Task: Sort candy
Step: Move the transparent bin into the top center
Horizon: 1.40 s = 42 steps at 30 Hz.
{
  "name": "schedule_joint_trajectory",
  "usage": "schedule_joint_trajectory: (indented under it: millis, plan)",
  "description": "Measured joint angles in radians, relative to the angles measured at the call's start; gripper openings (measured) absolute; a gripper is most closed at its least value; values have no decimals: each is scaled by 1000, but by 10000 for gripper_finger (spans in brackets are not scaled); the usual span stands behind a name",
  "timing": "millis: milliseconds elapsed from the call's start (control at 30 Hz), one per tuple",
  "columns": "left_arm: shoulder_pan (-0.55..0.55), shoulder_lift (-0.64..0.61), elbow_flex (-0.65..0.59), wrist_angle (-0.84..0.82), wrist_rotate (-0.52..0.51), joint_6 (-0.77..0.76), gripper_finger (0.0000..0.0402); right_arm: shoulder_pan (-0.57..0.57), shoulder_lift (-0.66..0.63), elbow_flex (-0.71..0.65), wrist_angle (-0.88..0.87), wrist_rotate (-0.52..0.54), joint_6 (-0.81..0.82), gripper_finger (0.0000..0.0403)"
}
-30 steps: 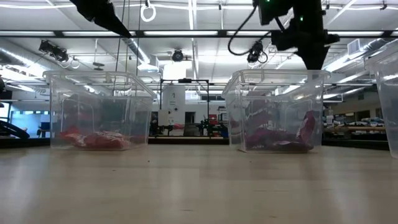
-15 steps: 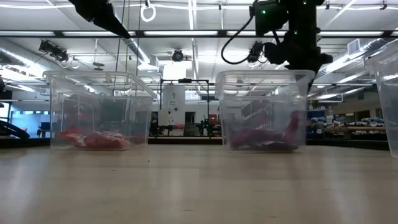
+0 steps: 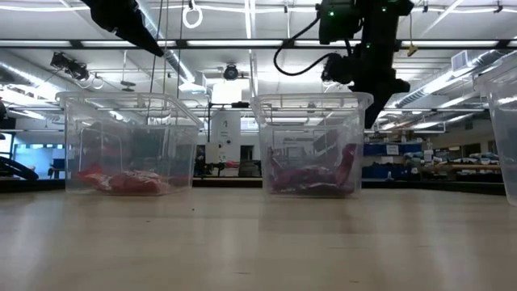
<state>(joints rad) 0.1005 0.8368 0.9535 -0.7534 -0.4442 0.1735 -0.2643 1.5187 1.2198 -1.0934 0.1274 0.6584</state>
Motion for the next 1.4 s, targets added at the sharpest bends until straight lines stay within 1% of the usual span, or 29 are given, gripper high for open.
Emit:
schedule_joint_trajectory:
  millis: [300, 533, 667, 767, 867, 967, 1100, 1300, 1400]
  plan:
    - [0, 0, -3, -10, 0, -26, 0, -63, 53, -1, 106, 11, -117, 0]
    - [0, 0, -13, -22, 0, -37, 0, -82, 65, -1, 209, 12, -176, 0]
    - [0, -1, -13, -24, -1, -42, 0, -95, 81, -1, 268, 12, -241, 0]
    - [0, -1, -13, -28, -24, -42, 0, -106, 102, -1, 310, 9, -284, 0]
    - [0, -2, -13, -47, -82, -50, 0, -116, 118, -1, 342, 0, -312, 0]
    - [0, -5, -13, -77, -112, -64, 0, -120, 127, -1, 364, -12, -329, 0]
    - [0, -18, -13, -105, -127, -94, 0, -124, 132, -1, 415, -31, -354, 0]
    - [0, -42, -13, -153, -153, -142, 0, -123, 133, -1, 484, -100, -374, 0]
    - [0, -53, -13, -166, -160, -154, 0, -119, 133, -1, 504, -115, -375, 0]
